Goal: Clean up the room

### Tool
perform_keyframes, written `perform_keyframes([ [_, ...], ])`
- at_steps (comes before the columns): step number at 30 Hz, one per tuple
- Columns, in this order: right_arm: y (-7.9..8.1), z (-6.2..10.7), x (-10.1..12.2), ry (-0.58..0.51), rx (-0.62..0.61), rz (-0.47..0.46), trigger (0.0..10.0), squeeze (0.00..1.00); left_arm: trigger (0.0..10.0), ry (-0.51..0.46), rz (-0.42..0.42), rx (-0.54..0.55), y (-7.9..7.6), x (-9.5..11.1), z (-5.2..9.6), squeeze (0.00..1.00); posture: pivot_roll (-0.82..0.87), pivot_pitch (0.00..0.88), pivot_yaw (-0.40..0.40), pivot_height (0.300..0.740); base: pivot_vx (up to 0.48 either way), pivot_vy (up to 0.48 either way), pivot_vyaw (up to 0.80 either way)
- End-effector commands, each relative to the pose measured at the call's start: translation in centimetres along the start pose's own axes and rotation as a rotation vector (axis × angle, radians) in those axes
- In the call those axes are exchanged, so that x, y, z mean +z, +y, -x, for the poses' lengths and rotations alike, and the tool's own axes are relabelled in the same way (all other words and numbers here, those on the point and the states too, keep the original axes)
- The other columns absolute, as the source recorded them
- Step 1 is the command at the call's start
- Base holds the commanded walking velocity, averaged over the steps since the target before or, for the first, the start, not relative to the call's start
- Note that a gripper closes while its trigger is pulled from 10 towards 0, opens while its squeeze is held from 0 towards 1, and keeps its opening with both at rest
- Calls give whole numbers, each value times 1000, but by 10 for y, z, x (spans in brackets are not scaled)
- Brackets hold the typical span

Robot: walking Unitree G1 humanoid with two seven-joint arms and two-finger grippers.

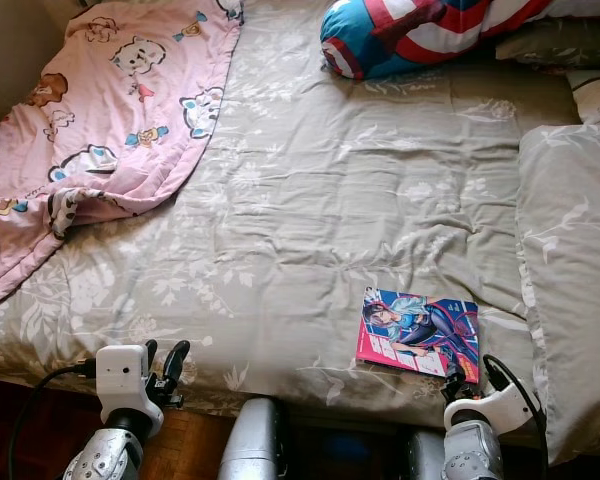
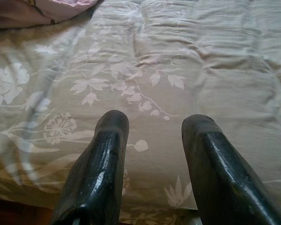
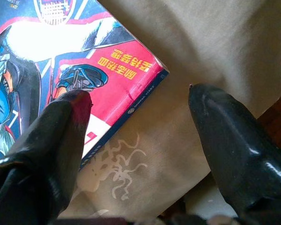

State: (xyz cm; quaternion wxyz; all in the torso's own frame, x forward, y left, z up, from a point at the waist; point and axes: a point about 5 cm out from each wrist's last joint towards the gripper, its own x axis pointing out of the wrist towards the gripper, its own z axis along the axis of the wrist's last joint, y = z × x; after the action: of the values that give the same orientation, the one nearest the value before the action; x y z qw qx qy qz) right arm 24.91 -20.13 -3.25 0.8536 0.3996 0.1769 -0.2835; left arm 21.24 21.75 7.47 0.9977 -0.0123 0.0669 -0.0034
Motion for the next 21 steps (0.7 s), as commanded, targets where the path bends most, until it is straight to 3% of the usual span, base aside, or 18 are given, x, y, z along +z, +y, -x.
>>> perform_keyframes([
  [1, -9, 4, -10, 42, -27, -15, 10000, 0, 10000, 22, -22, 18, 4, -5, 5, 0, 212, 228, 93, 651, 0, 0, 0],
  [10, -3, 4, -18, 109, 23, -57, 10000, 0, 10000, 15, -22, 12, 3, -2, 5, 0, 217, 234, 99, 651, 0, 0, 0],
  [21, 3, 0, -11, 99, 40, -48, 10000, 0, 10000, 19, -26, 14, 5, -2, 6, 0, 219, 236, 103, 651, 0, 0, 0],
])
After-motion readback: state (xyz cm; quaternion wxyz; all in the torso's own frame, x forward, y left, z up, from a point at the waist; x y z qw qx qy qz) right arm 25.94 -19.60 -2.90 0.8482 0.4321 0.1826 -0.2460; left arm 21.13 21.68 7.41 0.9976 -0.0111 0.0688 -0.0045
